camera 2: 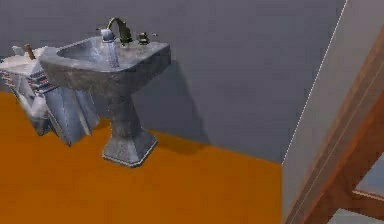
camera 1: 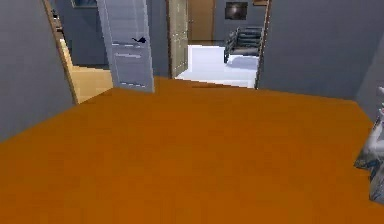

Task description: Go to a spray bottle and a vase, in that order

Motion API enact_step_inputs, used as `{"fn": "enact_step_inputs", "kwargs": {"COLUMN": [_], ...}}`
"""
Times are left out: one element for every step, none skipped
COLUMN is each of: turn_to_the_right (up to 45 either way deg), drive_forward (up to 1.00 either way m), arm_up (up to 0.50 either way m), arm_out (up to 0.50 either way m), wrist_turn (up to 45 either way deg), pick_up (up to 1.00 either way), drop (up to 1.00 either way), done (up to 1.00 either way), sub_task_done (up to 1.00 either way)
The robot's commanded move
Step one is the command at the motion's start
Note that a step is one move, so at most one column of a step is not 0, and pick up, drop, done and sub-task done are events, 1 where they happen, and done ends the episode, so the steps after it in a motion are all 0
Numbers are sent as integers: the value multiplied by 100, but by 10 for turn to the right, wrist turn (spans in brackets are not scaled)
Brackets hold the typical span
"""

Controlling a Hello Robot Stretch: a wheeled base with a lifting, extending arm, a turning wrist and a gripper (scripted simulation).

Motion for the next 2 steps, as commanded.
{"fn": "enact_step_inputs", "kwargs": {"turn_to_the_right": [-240,0], "drive_forward": [0,100], "arm_up": [0,0], "arm_out": [0,0], "wrist_turn": [0,0], "pick_up": [0,0], "drop": [0,0], "done": [0,0], "sub_task_done": [0,0]}}
